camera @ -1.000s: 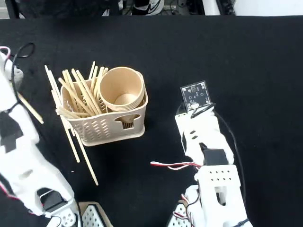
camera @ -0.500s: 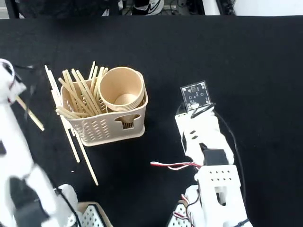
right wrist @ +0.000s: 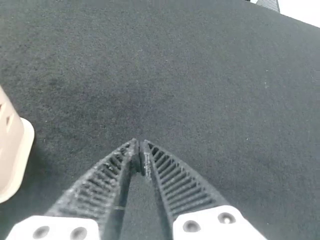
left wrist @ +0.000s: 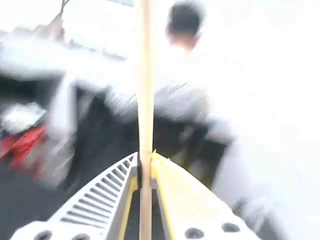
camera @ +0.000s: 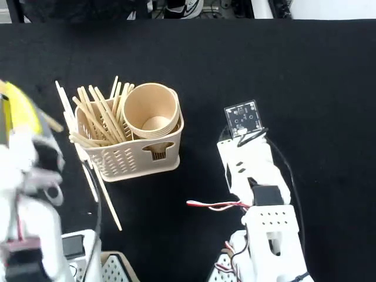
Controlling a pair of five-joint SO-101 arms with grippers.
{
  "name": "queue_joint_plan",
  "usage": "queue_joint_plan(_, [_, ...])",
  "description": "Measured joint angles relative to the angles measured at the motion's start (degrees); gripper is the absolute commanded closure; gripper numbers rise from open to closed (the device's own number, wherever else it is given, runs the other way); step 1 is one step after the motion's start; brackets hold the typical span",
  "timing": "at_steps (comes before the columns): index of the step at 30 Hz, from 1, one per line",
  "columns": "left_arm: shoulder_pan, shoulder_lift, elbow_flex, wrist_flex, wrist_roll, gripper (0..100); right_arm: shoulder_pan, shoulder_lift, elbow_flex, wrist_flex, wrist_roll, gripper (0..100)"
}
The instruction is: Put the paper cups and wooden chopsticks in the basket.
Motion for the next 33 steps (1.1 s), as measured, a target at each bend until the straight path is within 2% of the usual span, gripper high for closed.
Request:
queue_joint_plan(4, [7.4,-10.5,12.0,-13.0,0.0,97,0.0,0.0,0.0,0.0,0.0,98.5])
queue_joint_plan(7, [10.5,-12.6,20.5,-20.4,-0.2,97,0.0,0.0,0.0,0.0,0.0,98.5])
queue_joint_plan(15, [11.6,-9.3,35.3,-23.3,-0.2,96,0.0,0.0,0.0,0.0,0.0,98.5])
queue_joint_plan(20, [13.7,-9.1,35.9,-22.8,-7.9,82,0.0,0.0,0.0,0.0,0.0,98.5])
queue_joint_plan(24, [16.9,-9.0,32.7,-13.7,-8.0,80,0.0,0.0,0.0,0.0,0.0,98.5])
queue_joint_plan(28, [16.3,-7.0,22.8,0.7,-6.8,79,0.0,0.0,0.0,0.0,0.0,98.5])
queue_joint_plan(33, [7.7,3.6,4.4,19.3,-1.8,79,0.0,0.0,0.0,0.0,0.0,98.5])
